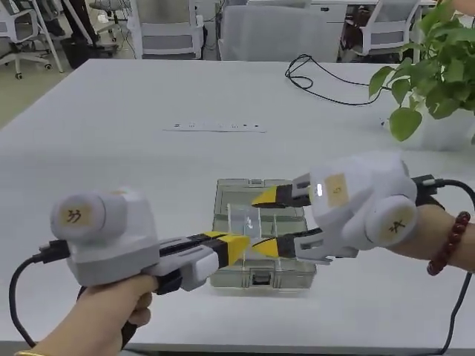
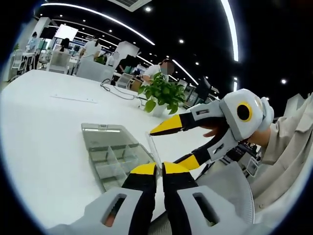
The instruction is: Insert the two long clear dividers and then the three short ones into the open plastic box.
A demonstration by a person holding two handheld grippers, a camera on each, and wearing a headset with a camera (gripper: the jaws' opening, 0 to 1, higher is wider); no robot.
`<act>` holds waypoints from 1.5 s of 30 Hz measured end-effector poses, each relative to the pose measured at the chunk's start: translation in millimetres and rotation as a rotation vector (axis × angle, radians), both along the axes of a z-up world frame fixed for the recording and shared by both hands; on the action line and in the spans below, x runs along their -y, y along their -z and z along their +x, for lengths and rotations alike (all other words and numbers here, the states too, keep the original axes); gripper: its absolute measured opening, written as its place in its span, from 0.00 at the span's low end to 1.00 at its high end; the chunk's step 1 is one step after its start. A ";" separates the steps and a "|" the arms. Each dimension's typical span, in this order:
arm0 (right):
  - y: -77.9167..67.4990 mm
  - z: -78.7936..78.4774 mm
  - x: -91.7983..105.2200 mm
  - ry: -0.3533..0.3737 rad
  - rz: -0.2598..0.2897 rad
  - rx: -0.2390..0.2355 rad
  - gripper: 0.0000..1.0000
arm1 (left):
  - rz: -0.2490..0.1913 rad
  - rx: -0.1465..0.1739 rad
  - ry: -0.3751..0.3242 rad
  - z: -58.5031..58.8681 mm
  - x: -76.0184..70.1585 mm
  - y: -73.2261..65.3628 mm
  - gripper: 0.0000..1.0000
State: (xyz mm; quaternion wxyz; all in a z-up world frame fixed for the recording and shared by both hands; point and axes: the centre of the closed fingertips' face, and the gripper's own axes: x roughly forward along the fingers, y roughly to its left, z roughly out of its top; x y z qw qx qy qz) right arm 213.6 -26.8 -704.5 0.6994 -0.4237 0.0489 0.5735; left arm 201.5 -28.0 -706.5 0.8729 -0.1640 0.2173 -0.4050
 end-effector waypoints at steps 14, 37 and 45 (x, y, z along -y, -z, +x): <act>-1.3 0.8 2.7 0.011 -0.022 0.041 0.33 | -0.012 -0.066 -0.012 -0.5 3.0 0.2 0.00; -21.6 -11.7 5.9 0.017 0.145 -0.194 0.30 | 0.369 0.210 0.135 -1.6 -1.0 12.6 0.00; -20.8 -19.6 6.6 -0.052 0.102 -0.242 0.27 | 0.467 0.337 0.243 -5.4 9.7 8.5 0.00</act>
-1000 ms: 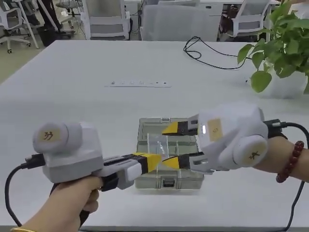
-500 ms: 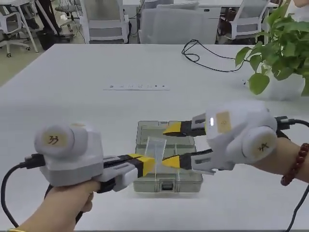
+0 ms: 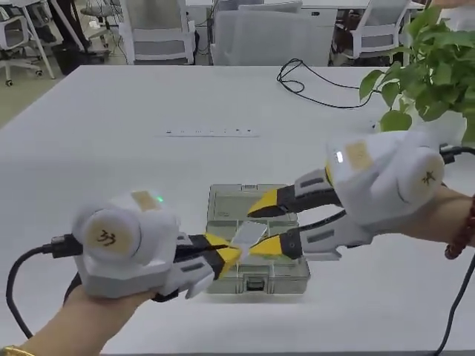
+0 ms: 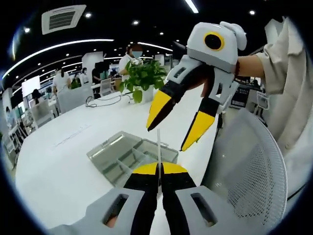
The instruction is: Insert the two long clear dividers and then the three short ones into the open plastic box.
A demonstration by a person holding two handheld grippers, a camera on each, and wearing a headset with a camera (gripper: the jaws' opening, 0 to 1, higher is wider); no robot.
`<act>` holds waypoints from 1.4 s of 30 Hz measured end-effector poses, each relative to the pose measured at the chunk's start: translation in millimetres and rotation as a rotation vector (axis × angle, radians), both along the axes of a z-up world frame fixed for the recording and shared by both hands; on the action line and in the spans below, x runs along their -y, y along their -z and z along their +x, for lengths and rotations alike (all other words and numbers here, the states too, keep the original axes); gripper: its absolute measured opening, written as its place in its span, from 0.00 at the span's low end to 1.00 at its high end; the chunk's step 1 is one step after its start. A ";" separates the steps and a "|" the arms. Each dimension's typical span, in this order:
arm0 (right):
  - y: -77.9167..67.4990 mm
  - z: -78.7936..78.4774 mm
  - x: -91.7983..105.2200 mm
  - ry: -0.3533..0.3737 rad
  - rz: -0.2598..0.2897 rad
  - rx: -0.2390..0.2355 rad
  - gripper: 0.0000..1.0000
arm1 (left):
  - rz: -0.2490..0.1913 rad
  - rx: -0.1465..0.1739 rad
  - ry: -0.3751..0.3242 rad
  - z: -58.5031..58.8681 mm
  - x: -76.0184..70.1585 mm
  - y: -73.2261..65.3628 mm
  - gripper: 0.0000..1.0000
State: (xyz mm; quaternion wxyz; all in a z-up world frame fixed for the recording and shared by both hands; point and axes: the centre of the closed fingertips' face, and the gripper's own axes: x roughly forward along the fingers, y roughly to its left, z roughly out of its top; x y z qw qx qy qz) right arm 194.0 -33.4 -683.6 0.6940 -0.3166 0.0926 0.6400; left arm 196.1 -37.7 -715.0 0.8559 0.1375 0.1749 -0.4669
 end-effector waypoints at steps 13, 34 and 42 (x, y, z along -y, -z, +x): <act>3.3 -19.3 4.0 -0.126 -0.048 -0.041 0.16 | 0.120 0.117 0.154 -12.1 9.9 -5.1 0.00; 0.3 -45.0 11.0 -0.195 -0.047 -0.166 0.02 | 0.027 0.102 0.282 -41.8 23.1 -19.2 0.00; 0.3 -47.4 10.4 -0.161 -0.073 -0.224 0.02 | -0.029 0.074 0.248 -44.7 23.2 -19.5 0.00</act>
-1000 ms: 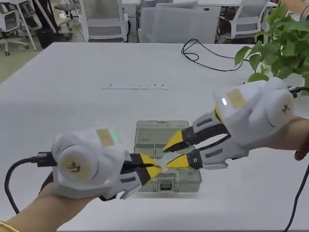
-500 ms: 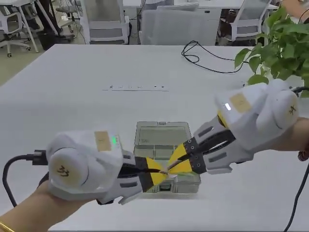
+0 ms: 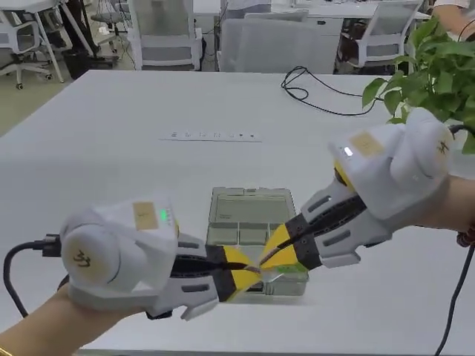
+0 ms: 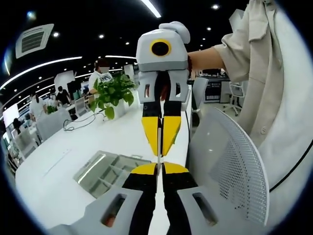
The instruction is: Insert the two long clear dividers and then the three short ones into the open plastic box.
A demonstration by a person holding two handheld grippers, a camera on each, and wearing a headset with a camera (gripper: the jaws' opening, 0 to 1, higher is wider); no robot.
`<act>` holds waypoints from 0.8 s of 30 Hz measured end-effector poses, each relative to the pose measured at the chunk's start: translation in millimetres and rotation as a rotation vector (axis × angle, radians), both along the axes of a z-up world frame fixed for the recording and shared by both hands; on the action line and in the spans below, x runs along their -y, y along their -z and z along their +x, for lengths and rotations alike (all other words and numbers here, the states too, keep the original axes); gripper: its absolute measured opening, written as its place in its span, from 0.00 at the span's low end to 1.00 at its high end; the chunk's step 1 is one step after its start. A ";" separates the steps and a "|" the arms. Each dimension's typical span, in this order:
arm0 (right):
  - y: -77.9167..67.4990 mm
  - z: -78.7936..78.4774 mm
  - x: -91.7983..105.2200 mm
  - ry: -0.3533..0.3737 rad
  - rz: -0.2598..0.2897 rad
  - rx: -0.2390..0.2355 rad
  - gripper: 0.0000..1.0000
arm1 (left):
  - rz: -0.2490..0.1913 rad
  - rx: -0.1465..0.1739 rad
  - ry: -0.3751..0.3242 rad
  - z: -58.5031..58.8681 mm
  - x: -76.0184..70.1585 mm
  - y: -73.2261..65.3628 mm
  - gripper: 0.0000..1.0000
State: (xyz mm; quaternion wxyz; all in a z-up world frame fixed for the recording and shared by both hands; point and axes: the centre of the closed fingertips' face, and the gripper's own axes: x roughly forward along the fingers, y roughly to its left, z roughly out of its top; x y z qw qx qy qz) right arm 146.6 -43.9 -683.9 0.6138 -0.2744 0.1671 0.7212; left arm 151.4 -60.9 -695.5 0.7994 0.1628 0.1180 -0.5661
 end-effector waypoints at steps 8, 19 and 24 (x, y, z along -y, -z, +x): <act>5.0 20.0 5.9 0.039 -0.089 0.024 0.02 | -0.035 -0.011 -0.069 6.8 -8.6 4.7 0.12; 20.1 42.0 11.1 0.059 -0.247 0.054 0.02 | -0.100 -0.056 -0.177 20.7 -27.0 8.4 0.24; 26.4 54.3 12.6 0.095 -0.311 0.063 0.02 | -0.124 -0.089 -0.231 28.4 -35.4 12.2 0.32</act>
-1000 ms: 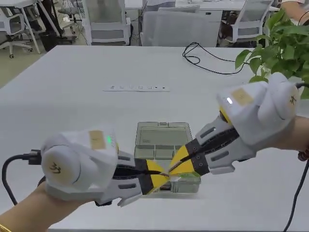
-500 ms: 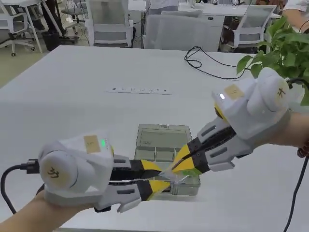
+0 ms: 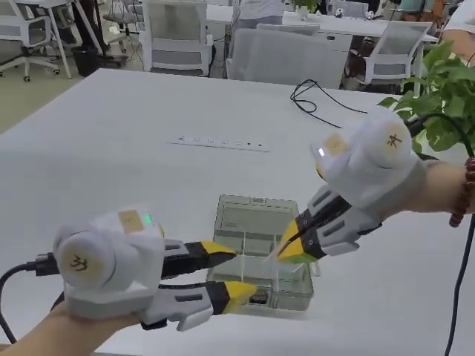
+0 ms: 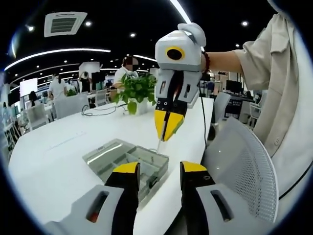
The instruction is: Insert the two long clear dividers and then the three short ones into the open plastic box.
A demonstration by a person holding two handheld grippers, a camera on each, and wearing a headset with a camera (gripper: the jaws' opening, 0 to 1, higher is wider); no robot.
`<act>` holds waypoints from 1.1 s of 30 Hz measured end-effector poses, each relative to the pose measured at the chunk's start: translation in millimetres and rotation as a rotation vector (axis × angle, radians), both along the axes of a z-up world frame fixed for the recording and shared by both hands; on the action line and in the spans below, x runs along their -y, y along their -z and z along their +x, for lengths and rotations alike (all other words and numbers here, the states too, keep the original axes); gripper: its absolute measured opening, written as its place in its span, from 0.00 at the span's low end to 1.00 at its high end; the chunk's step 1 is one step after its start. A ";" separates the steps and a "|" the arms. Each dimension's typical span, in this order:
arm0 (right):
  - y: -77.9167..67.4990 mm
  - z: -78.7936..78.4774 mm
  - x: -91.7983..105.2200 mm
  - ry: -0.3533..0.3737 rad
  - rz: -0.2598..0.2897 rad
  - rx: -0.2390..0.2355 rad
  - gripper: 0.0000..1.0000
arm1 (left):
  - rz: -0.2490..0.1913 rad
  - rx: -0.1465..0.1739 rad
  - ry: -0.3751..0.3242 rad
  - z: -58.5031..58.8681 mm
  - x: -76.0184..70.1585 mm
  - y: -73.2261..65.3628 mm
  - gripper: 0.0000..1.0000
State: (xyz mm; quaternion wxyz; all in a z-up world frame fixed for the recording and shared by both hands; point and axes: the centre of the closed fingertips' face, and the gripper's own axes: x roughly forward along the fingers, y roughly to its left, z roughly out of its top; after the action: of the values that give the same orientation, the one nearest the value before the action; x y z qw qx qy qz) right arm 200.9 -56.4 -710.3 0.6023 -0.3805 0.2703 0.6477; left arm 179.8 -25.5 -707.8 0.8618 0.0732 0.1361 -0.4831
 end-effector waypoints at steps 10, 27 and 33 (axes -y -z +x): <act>22.2 24.3 11.0 0.028 -0.131 0.015 0.02 | -0.028 -0.041 -0.067 8.9 -11.6 6.0 0.42; 53.5 58.1 28.3 0.090 -0.281 0.023 0.02 | -0.055 -0.079 -0.130 19.3 -15.1 9.5 0.69; 64.5 62.0 32.3 0.110 -0.301 0.001 0.02 | -0.073 -0.098 -0.155 23.4 -16.7 8.3 0.78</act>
State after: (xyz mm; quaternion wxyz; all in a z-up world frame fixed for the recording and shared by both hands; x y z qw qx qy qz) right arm 262.9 -88.7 -774.8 0.5729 -0.4516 0.3844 0.5658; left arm 203.2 -8.7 -716.1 0.8910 0.0074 0.1658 -0.4225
